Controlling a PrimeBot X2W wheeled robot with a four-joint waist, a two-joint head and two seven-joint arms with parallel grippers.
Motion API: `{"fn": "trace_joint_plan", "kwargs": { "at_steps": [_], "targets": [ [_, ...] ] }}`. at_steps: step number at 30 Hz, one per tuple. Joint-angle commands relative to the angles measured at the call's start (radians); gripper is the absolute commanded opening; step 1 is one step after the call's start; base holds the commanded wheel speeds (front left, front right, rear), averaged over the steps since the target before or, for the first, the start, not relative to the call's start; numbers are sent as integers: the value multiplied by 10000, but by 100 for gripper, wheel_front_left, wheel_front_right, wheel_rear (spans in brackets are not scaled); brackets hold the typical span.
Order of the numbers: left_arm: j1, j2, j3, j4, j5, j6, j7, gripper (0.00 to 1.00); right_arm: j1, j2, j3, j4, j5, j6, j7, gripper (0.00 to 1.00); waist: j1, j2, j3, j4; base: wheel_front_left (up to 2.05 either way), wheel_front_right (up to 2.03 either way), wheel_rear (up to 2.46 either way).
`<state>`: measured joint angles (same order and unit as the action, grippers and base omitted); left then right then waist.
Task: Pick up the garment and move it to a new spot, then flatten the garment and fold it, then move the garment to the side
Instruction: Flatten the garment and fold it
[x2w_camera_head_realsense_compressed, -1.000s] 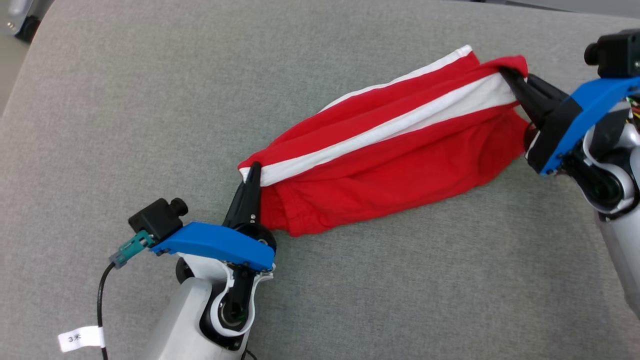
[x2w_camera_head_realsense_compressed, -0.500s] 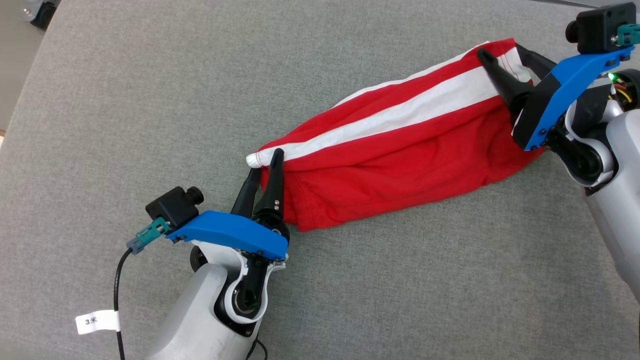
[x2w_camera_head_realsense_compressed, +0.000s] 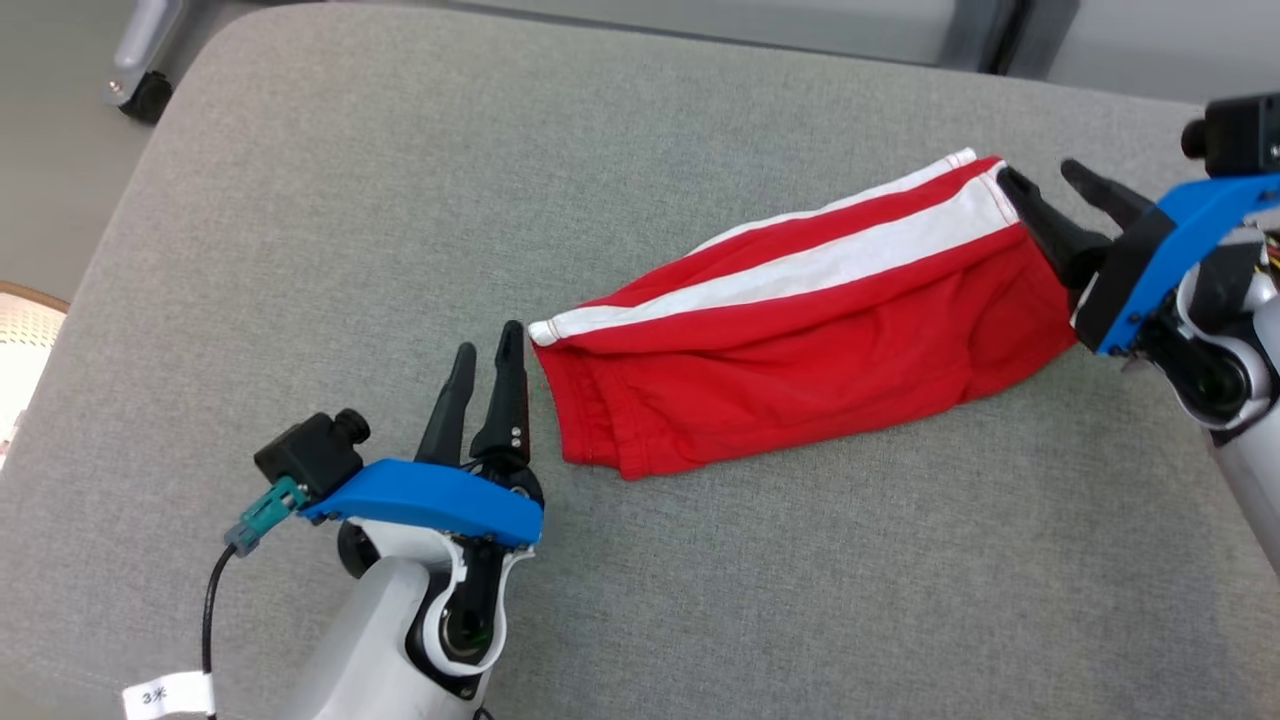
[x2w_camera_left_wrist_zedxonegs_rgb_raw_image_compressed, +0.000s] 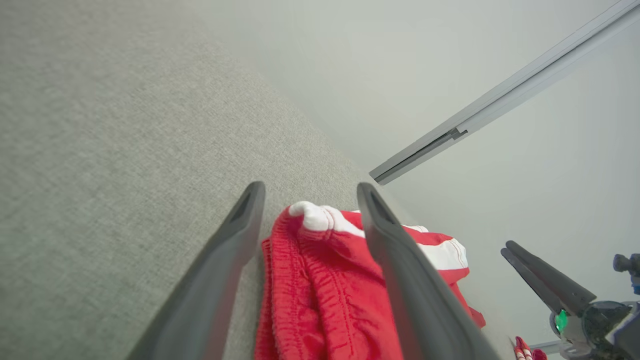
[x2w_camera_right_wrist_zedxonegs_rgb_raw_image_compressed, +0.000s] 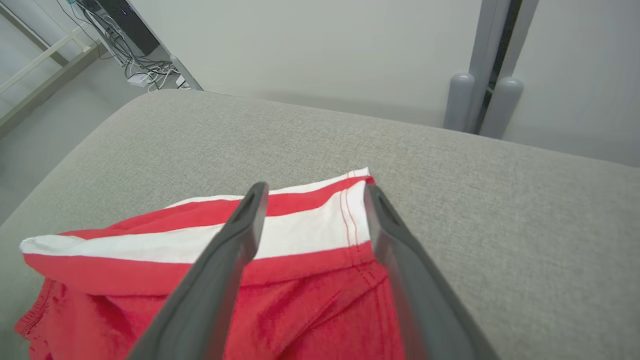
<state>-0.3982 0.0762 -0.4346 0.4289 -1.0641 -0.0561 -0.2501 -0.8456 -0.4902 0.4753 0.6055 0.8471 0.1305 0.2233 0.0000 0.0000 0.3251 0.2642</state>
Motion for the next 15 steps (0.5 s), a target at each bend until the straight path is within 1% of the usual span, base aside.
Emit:
{"fn": "trace_joint_plan", "kwargs": {
  "at_steps": [1, 4, 6, 10, 15],
  "targets": [
    [112, 86, 121, -49, 279, -90, -91, 100, 275, -143, -66, 19, 113, 4, -44, 100, 0, 0, -130, -18, 0, 0, 0],
    [143, 256, 480, -141, 1184, -115, -144, 100, 631, -280, -171, 73, 169, 4, -179, 100, 0, 0, -261, 4, 0, 0, 0],
    [137, 399, 814, -319, 2416, 3, -144, 100, 819, -260, -265, 131, 210, 6, -247, 100, 0, 0, -279, 17, 0, 0, 0],
    [277, 271, 1321, -569, 4266, 3, -148, 100, 966, -116, -477, 329, 108, 6, -382, 100, 0, 0, -215, 52, 0, 0, 0],
    [304, 103, 1798, -688, 5684, -250, -151, 100, 643, 221, -868, 869, -208, 6, -637, 100, 0, 0, 46, 106, 0, 0, 0]
  ]
}}
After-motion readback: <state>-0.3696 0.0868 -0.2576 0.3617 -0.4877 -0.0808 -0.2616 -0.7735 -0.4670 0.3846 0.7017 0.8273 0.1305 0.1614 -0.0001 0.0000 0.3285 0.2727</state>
